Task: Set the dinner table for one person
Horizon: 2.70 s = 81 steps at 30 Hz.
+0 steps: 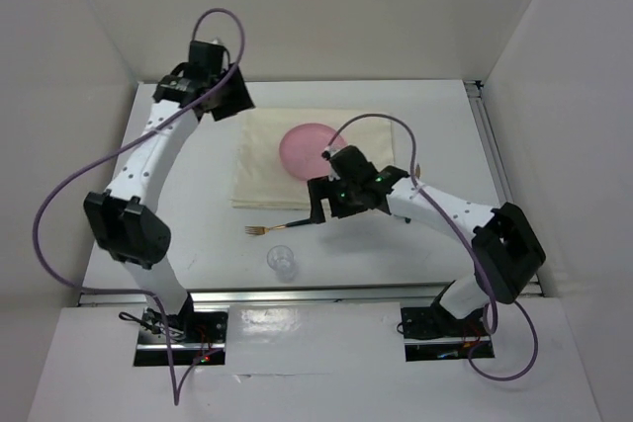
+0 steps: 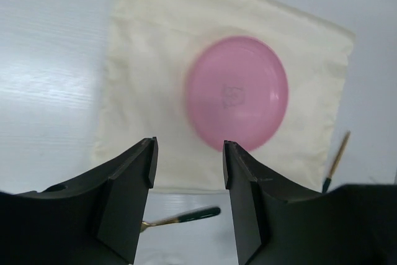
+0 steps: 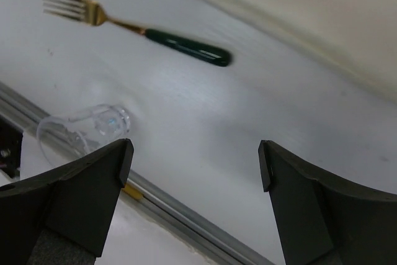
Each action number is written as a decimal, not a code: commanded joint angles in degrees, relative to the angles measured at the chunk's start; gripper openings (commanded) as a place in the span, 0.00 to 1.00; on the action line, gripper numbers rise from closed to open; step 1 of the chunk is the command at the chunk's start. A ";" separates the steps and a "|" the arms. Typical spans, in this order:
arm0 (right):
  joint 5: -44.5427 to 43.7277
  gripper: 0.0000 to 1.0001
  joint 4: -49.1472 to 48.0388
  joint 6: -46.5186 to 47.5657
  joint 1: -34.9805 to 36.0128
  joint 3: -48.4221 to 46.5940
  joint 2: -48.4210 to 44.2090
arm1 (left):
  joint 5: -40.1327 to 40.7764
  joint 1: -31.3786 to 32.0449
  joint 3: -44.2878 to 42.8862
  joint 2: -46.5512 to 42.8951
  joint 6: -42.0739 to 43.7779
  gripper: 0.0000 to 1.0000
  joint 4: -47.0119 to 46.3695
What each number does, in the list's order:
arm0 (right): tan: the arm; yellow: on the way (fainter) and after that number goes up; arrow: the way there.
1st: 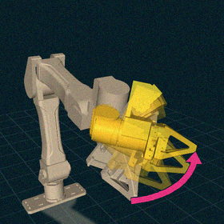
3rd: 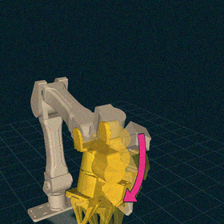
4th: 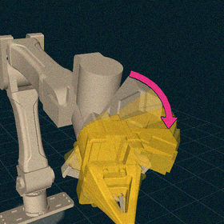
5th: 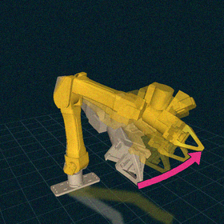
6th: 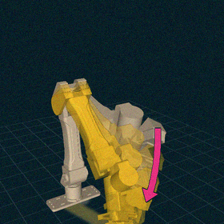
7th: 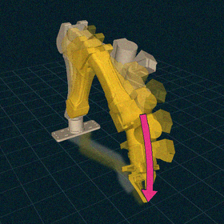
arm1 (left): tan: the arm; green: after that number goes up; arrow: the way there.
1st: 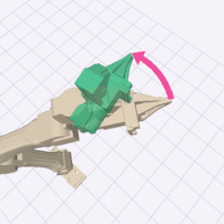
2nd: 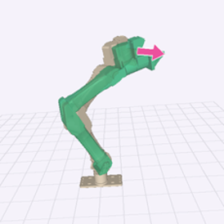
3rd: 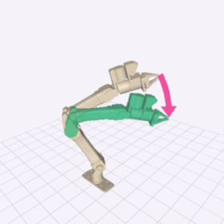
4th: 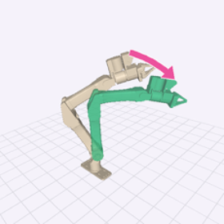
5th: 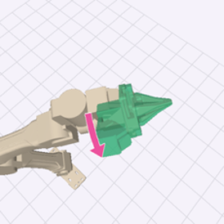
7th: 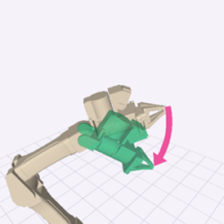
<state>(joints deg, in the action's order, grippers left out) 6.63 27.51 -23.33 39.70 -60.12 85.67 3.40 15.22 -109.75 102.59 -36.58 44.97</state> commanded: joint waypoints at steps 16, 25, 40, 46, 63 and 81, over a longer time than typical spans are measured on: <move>1.01 0.73 -8.96 6.02 19.44 -6.24 12.41 | -2.26 -10.39 17.91 -14.17 1.51 0.60 0.56; -9.25 0.08 -4.31 6.02 20.50 -11.50 11.89 | -2.78 -10.39 18.44 -14.17 2.04 0.58 0.56; -20.60 0.00 14.58 1.28 -12.97 -46.03 27.08 | -2.70 -3.53 24.50 -13.03 3.09 0.78 -2.61; -21.84 0.00 19.42 1.27 -21.06 -64.65 41.67 | -1.65 -2.48 25.02 -12.50 3.09 0.86 -2.08; -18.94 0.39 13.98 1.18 -25.99 -65.57 50.83 | -1.11 -1.95 27.22 -10.74 2.56 0.85 -1.46; -16.30 0.87 6.77 -8.91 -32.14 -23.77 10.68 | 0.56 -0.37 25.55 -10.12 2.56 0.88 -0.94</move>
<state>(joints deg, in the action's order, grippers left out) -10.57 38.02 -26.72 8.80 -92.51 104.16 2.85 14.44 -82.89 91.85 -34.50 44.49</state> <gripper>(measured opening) 0.864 0.876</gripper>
